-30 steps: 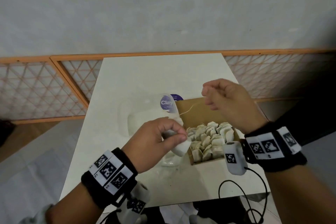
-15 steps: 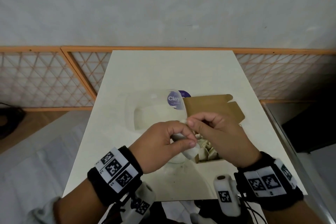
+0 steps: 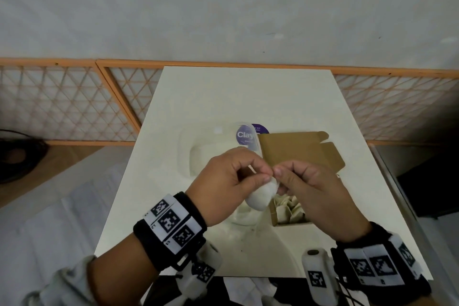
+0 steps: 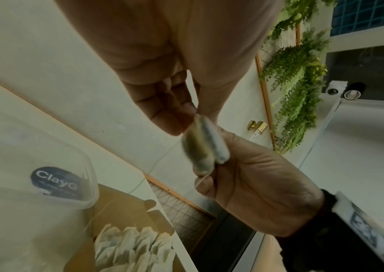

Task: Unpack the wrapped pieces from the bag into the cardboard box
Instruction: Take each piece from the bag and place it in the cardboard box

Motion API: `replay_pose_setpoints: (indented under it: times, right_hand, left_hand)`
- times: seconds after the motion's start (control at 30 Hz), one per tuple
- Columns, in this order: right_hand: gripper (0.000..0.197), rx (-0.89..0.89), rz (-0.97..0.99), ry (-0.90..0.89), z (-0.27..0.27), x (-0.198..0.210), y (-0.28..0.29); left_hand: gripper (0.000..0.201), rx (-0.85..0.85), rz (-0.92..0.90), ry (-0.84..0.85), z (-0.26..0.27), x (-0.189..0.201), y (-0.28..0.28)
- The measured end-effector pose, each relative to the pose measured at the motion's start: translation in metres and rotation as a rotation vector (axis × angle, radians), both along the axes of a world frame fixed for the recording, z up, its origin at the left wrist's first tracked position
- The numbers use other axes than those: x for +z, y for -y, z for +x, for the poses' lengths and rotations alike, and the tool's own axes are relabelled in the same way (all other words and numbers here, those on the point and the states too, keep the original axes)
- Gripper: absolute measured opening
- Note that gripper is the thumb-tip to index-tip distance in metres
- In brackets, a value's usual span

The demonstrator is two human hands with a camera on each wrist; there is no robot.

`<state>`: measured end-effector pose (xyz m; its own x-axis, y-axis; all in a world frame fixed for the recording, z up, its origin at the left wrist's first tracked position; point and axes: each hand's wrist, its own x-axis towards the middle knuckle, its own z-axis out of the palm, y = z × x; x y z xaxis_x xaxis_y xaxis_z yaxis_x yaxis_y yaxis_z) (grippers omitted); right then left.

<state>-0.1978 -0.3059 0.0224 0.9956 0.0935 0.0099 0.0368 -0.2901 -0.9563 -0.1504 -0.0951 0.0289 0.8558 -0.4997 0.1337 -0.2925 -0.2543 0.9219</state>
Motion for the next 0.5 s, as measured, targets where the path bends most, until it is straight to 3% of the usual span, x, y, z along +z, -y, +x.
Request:
replay_pose_setpoints:
  times: [0.17, 0.23, 0.5]
  right_hand:
    - [0.011, 0.002, 0.138, -0.025, -0.007, -0.008, 0.002]
    - [0.006, -0.003, 0.066, 0.008, -0.007, -0.017, 0.003]
    - [0.014, -0.167, 0.034, 0.019, -0.017, -0.012, 0.05]
  left_hand:
    - [0.013, 0.033, 0.008, -0.002, 0.006, -0.002, 0.009]
    - [0.011, 0.018, -0.005, -0.004, 0.006, -0.001, 0.015]
    - [0.011, 0.048, -0.053, -0.098, 0.007, -0.027, 0.024]
